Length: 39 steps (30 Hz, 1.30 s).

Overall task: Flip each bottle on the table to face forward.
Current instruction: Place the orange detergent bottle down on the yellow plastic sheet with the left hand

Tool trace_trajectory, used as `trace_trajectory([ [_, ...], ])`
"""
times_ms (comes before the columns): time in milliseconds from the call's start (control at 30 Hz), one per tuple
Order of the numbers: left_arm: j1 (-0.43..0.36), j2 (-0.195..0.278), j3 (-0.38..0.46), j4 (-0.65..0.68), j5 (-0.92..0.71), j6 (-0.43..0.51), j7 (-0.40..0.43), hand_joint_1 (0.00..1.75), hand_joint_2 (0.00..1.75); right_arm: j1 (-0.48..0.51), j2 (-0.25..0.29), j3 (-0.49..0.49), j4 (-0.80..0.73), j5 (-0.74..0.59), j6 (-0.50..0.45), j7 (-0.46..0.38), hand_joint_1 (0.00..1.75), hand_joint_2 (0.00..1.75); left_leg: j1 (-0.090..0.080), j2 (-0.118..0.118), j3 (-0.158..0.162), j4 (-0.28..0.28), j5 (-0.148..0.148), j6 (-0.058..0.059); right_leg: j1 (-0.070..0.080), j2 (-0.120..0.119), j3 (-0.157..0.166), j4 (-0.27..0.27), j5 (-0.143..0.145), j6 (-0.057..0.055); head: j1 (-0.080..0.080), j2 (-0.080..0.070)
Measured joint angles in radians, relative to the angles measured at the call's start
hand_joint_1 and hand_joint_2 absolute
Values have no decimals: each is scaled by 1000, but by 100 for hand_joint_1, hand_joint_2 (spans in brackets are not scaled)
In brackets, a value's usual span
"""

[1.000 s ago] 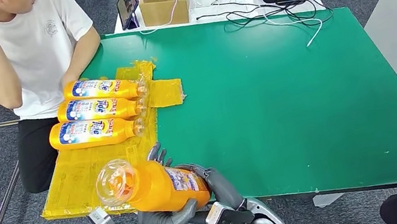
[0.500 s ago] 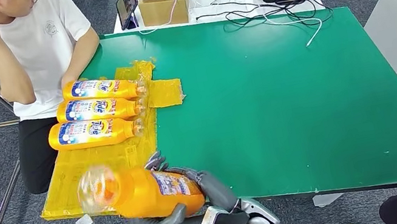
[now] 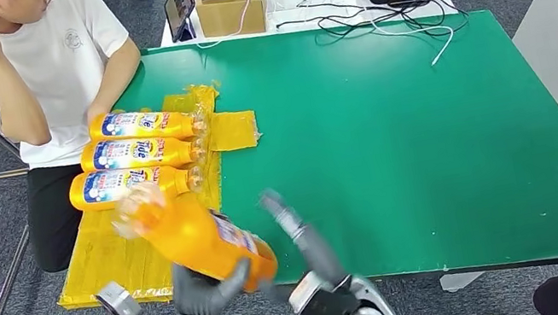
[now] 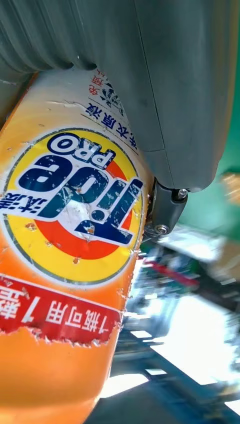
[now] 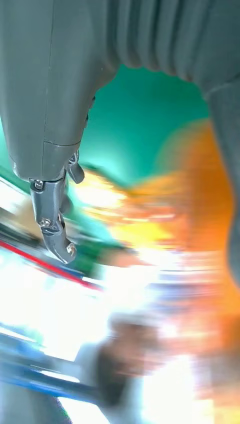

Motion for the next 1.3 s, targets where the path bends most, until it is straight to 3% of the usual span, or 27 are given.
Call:
trace_trajectory([
  [100, -2, -30, 71, -28, -16, 112, 27, 175, 175, 10, 14, -85, -63, -62, -93, 11, 0, 0, 0, 0, 0, 0, 0, 0, 0, 0, 0, 0, 0, 0, 0, 0],
  [200, -21, -44, 126, -32, -151, 294, 4, 175, 175, 19, 24, -138, -96, -106, -100, 8, 0, 0, 0, 1, 0, 0, 0, 0, 0, 0, 0, 0, 0, 0, 0, 0],
  [333, -71, -45, 186, 34, -411, 533, -76, 175, 175, 31, 33, -165, -108, -131, -97, -17, 0, 0, 0, 0, 0, 0, 0, 0, 0, 0, 0, 0, 0, 0, 0, 0],
  [400, -94, -49, 232, 79, -649, 596, -92, 175, 175, 37, 39, -172, -109, -145, -97, -30, 0, 0, 0, 0, 0, 0, 0, 0, 0, 0, 0, 0, 0, 0, 0, 0],
  [500, -141, -68, 361, 168, -1155, 622, -76, 175, 175, 42, 45, -177, -109, -157, -95, -37, 0, 0, 0, 0, 0, 0, 0, 0, 0, 0, 0, 0, 0, 0, 0, 0],
  [633, -194, -72, 497, 315, -1622, 625, 84, 175, 175, 42, 47, -188, -109, -161, -77, -34, 0, 0, 0, 3, 0, 0, 0, 0, 0, 1, -1, 0, 0, 0, 0, 0],
  [733, -223, -60, 528, 403, -1761, 626, 197, 175, 175, 42, 47, -194, -109, -157, -56, -30, 0, 0, 0, 2, 0, 0, 1, 0, 0, 1, -1, 0, 0, 0, 0, 0],
  [867, -269, -19, 496, 516, -1784, 614, 307, 173, 175, 42, 51, -197, -109, -155, -33, -26, 0, 0, 0, 2, 0, 0, 1, -1, 0, 1, -1, 0, 0, 0, 0, 0],
  [900, -283, -5, 479, 548, -1772, 604, 326, 147, 175, 42, 53, -198, -109, -155, -28, -25, 0, 0, 0, 2, 0, 0, 1, -1, 0, 1, -1, 0, 0, 0, 0, 0],
  [933, -296, 8, 461, 575, -1759, 592, 337, 111, 175, 42, 55, -199, -109, -155, -25, -23, 0, 0, 0, 2, 0, 0, 1, -1, 0, 1, -1, 0, 0, 0, 0, 0],
  [1000, -322, 31, 425, 618, -1733, 560, 356, 26, 175, 42, 58, -202, -109, -155, -20, -20, 0, 0, 0, 1, 0, 0, 1, -1, 0, 1, 0, 0, 0, 0, 0, 0],
  [1033, -334, 42, 409, 634, -1722, 541, 366, 7, 175, 42, 59, -205, -109, -155, -18, -20, 0, 0, 0, 1, 0, 0, 1, -1, 0, 0, 0, 0, 0, 0, 0, 0],
  [1100, -356, 59, 378, 658, -1689, 498, 380, 0, 175, 42, 63, -212, -108, -155, -14, -19, 0, 0, 0, 0, 1, 0, 1, -1, 0, 0, 1, 0, 0, 0, 0, 0],
  [1233, -372, 82, 326, 662, -1564, 422, 377, 0, 0, 45, 66, -229, -108, -155, -5, -18, 0, 0, 0, -1, 4, 0, 1, -1, 0, 0, 5, 0, 0, 0, 0, 0],
  [1300, -362, 87, 303, 644, -1461, 393, 348, 0, 0, 48, 70, -239, -108, -155, -2, -19, 0, 0, 0, -1, 5, 0, 1, 0, 0, 0, 5, 0, 0, 0, 0, 0],
])
